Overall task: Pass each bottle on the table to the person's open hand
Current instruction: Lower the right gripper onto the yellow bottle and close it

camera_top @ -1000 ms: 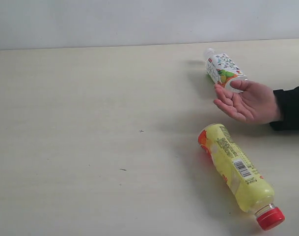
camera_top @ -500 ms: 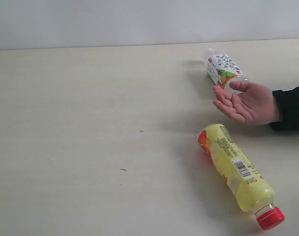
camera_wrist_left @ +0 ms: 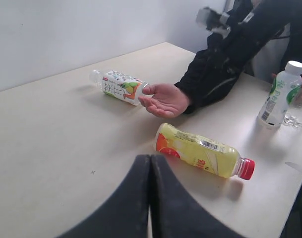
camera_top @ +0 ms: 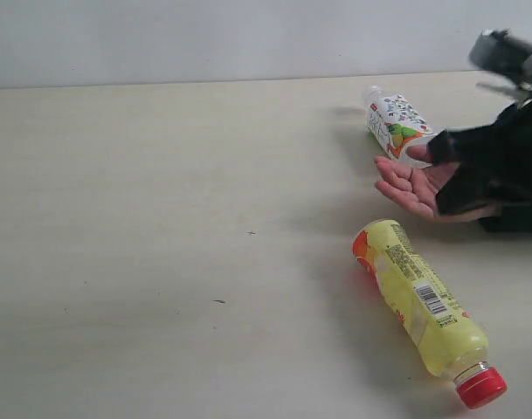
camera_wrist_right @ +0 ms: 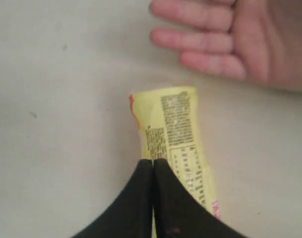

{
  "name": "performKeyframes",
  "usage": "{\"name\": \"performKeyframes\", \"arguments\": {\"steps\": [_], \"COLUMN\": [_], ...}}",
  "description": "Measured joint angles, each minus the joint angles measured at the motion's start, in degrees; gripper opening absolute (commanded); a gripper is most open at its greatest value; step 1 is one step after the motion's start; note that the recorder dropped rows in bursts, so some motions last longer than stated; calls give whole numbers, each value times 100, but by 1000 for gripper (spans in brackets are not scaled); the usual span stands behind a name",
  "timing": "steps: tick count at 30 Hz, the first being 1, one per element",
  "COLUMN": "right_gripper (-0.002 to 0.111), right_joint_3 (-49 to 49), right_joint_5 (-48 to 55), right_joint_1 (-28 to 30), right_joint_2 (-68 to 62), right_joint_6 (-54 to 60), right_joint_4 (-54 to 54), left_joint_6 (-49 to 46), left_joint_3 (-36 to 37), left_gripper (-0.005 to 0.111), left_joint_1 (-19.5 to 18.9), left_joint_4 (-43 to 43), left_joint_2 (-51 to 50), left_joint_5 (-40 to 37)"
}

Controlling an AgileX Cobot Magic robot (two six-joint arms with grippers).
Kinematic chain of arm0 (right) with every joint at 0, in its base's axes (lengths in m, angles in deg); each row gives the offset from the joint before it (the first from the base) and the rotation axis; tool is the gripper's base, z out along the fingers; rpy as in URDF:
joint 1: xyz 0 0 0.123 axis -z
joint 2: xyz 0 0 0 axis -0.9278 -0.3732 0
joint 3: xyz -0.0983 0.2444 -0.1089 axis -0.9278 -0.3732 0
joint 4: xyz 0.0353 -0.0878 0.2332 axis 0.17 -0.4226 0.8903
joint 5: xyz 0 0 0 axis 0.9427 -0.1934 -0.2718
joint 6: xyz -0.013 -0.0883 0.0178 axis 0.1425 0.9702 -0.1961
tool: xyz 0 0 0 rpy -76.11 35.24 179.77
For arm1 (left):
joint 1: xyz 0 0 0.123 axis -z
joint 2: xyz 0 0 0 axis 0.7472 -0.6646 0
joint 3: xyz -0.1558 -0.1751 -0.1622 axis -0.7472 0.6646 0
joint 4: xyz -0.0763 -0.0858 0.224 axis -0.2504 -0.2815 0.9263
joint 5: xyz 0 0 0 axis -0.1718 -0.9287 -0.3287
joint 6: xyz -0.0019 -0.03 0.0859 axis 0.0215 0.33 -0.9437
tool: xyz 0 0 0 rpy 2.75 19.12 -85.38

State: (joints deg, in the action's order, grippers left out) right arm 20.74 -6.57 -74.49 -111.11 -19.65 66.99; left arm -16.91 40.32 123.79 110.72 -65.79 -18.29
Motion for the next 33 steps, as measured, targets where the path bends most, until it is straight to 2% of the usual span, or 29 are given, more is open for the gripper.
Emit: {"name": "performKeyframes", "arguments": {"steps": [4,9,11,15,24,33], "right_gripper": [16,43,57,74,77,77], "right_joint_3": [0,2,2,15,25,25], "right_joint_5": [83,127,176,272,-341,-281], "right_joint_1": [-720,-1361,-1492,-1608,-1621,-1621], "right_joint_2": [-596,-913,-943,-993,-993,-993], "right_joint_6": [46,-246,-285,-293,-293,-451], "right_joint_4": [-354,-961,-1086,-1266,-1788,-1894], "left_joint_6": [0,0,0,0,0,0], "left_joint_3": [0,0,0,0,0,0], "left_gripper": [0,0,0,0,0,0], "left_joint_1": [0,0,0,0,0,0], "left_joint_4": [0,0,0,0,0,0], "left_joint_2": [0,0,0,0,0,0], "left_joint_5": [10,10,10,10,10,10]}}
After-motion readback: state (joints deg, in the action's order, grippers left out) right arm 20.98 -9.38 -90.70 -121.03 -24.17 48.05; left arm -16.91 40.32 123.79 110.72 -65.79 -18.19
